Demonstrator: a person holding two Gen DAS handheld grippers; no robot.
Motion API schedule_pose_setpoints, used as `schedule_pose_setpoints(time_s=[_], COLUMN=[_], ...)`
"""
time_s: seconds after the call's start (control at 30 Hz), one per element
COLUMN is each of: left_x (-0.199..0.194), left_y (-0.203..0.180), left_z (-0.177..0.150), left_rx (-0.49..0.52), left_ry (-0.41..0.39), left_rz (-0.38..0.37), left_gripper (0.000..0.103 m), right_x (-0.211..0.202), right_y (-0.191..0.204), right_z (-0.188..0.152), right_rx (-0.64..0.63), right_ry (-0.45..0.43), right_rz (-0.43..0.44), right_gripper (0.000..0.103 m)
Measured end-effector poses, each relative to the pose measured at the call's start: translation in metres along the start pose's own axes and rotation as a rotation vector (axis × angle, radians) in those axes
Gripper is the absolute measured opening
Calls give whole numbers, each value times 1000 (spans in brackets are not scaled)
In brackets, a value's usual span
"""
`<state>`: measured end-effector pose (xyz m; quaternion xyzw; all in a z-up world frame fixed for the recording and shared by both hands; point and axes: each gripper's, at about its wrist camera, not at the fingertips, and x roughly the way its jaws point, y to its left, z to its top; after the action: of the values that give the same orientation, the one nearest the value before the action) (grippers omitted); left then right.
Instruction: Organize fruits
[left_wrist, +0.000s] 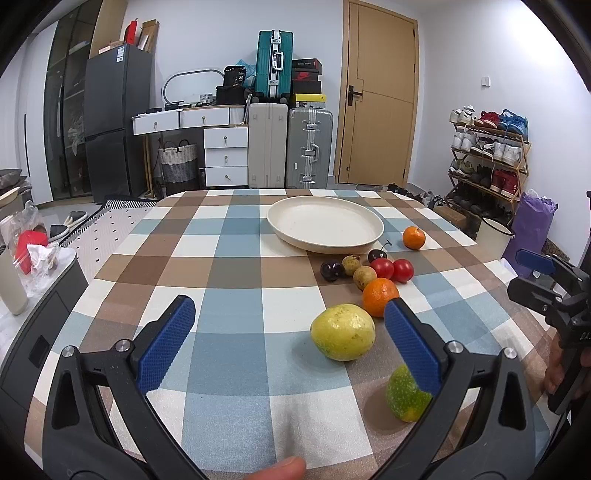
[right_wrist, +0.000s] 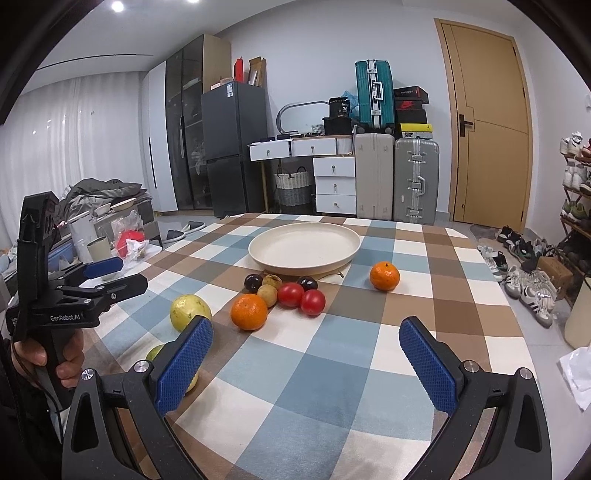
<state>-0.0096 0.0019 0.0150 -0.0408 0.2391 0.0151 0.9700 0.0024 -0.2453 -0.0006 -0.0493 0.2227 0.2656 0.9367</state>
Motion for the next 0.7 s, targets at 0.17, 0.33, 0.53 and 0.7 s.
schedule_pose_setpoints(time_s=[0.17, 0.33, 0.53, 0.7], left_x=[0, 0, 0, -1], left_y=[-1, -1, -1, -1], left_z=[0, 0, 0, 0], left_rx=[1, 3, 3, 4], left_ry=[0, 0, 1, 3], left_rz=[1, 2, 3, 2], left_gripper=[102, 102, 102, 102], right_x=[1, 2, 5, 5], right_y=[0, 0, -2, -3], right_z=[0, 0, 0, -1], right_rx=[0, 4, 18, 25], right_ry=[2, 6, 18, 17], right_rz=[2, 8, 20, 14], right_gripper=[103, 103, 103, 103])
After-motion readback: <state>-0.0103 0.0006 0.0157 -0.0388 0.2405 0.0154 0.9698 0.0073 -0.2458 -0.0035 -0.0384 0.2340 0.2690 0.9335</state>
